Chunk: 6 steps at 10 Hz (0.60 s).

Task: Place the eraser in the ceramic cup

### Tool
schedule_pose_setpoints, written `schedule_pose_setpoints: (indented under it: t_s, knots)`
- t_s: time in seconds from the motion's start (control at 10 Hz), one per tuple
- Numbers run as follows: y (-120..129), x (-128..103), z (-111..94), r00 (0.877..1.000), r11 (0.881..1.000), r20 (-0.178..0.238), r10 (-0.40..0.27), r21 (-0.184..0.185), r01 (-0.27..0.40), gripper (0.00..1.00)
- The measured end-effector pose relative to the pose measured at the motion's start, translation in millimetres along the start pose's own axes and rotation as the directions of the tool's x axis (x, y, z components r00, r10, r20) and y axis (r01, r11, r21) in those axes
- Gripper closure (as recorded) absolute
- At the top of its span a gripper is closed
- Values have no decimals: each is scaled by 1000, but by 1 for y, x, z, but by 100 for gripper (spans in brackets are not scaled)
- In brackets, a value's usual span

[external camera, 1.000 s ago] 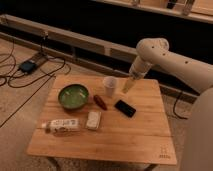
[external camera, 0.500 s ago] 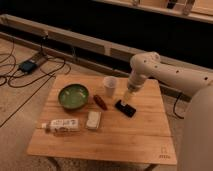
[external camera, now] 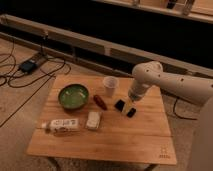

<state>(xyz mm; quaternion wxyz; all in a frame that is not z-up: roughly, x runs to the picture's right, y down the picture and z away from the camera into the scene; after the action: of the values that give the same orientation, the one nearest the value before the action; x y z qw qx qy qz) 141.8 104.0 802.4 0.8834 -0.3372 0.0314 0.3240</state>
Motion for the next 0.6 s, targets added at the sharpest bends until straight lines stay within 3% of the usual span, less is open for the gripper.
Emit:
schedule_pose_setpoints:
  t_s: [0.6]
  knots:
    - [3, -29, 20, 998, 997, -38, -50, 54, 52, 20]
